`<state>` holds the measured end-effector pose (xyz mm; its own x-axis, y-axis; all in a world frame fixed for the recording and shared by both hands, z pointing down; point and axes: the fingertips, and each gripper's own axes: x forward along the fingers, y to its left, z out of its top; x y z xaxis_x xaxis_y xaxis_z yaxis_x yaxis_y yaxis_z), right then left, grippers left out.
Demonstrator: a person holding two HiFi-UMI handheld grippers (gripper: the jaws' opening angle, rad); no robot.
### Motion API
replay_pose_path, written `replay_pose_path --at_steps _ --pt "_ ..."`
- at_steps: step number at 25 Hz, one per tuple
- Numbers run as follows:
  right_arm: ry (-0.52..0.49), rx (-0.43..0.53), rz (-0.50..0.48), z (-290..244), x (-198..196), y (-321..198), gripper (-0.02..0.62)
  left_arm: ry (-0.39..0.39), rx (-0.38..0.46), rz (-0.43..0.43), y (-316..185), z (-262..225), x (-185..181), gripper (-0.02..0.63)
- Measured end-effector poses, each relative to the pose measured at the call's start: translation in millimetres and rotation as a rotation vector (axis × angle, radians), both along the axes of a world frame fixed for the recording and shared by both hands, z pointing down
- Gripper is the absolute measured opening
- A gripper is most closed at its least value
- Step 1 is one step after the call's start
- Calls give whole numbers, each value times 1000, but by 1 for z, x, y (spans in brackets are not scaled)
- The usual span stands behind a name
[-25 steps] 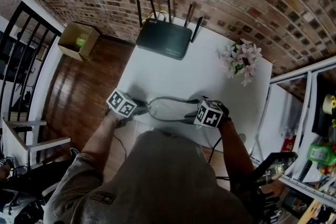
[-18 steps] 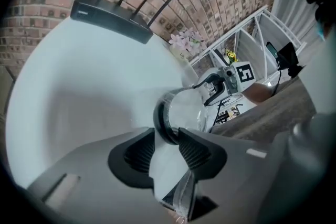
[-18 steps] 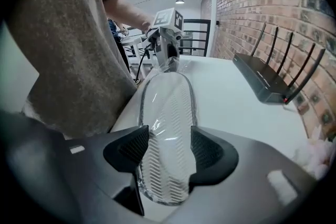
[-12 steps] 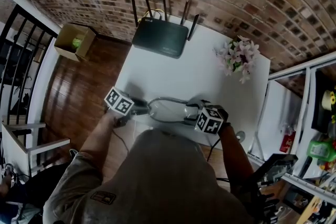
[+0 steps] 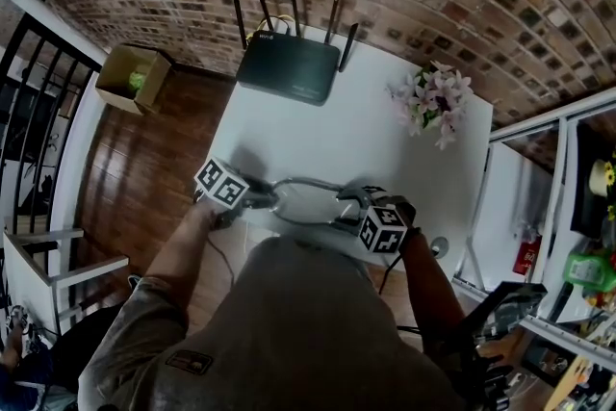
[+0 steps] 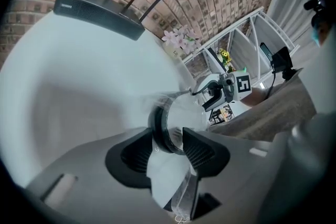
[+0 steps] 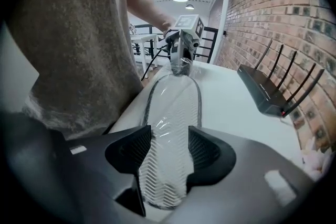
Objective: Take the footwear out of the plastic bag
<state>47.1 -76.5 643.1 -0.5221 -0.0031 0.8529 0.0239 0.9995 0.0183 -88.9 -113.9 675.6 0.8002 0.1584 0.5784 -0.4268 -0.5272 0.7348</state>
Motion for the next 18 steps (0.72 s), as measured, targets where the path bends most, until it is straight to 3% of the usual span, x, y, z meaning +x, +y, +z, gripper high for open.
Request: replay_pose_path --at_steps 6,10,18 --pt "-15 30 -26 5 2 2 238 -4 -3 29 -5 0 6 166" --pt "-17 26 -21 5 4 3 239 -1 28 9 -11 -3 6 118" --pt "-112 -87 134 -14 13 -16 279 -18 164 33 -11 -9 6 103"
